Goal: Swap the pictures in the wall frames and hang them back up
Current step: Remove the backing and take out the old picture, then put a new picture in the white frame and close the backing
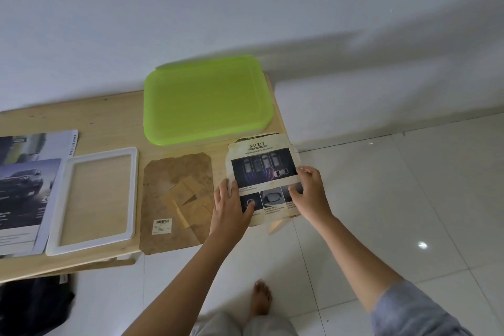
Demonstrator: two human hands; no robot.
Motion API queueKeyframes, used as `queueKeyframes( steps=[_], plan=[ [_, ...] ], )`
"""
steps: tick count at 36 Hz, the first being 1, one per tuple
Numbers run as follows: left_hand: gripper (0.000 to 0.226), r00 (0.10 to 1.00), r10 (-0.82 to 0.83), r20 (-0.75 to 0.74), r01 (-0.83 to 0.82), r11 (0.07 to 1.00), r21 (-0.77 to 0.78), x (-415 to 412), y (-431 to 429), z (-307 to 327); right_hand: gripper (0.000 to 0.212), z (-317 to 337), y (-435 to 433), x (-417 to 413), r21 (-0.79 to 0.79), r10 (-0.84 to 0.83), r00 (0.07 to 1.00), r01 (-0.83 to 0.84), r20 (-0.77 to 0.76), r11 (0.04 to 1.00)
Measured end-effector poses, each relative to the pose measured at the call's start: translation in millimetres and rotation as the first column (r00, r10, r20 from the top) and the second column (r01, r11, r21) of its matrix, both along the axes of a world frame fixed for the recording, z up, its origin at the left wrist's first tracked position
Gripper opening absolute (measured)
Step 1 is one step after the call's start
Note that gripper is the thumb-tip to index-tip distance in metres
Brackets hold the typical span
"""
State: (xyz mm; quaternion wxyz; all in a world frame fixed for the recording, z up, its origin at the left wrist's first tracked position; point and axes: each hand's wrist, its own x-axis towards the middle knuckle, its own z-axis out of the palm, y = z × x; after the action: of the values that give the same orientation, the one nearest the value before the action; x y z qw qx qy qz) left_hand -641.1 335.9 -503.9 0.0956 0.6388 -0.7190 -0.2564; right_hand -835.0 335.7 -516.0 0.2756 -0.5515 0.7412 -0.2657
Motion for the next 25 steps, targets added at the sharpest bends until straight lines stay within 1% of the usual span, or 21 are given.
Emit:
queueKeyframes(
  steps=[7,12,18,21,25],
  plan=[
    [0.061,1.000,-0.008,0.016,0.008,1.000,0.010,1,-3,3,0.046,2,-1,1,0.025,0.007,1.000,-0.007,-0.008,1.000],
    [0.054,0.999,-0.024,0.029,0.024,1.000,0.010,3,-7,6,0.047,8,-2,1,0.083,0.021,0.999,-0.019,-0.028,0.996],
    [0.050,0.996,-0.081,0.037,0.080,0.996,0.026,15,-15,18,0.039,29,-5,3,0.114,0.018,0.997,-0.010,-0.071,0.993],
    [0.052,0.993,-0.111,0.050,0.112,0.994,-0.020,29,-24,30,0.035,50,-13,9,0.092,0.004,0.996,0.004,-0.090,0.996],
    [0.050,0.991,-0.103,0.090,0.114,0.985,-0.130,63,-42,56,0.042,83,-31,27,0.041,0.006,0.993,-0.001,-0.114,0.999]
  ],
)
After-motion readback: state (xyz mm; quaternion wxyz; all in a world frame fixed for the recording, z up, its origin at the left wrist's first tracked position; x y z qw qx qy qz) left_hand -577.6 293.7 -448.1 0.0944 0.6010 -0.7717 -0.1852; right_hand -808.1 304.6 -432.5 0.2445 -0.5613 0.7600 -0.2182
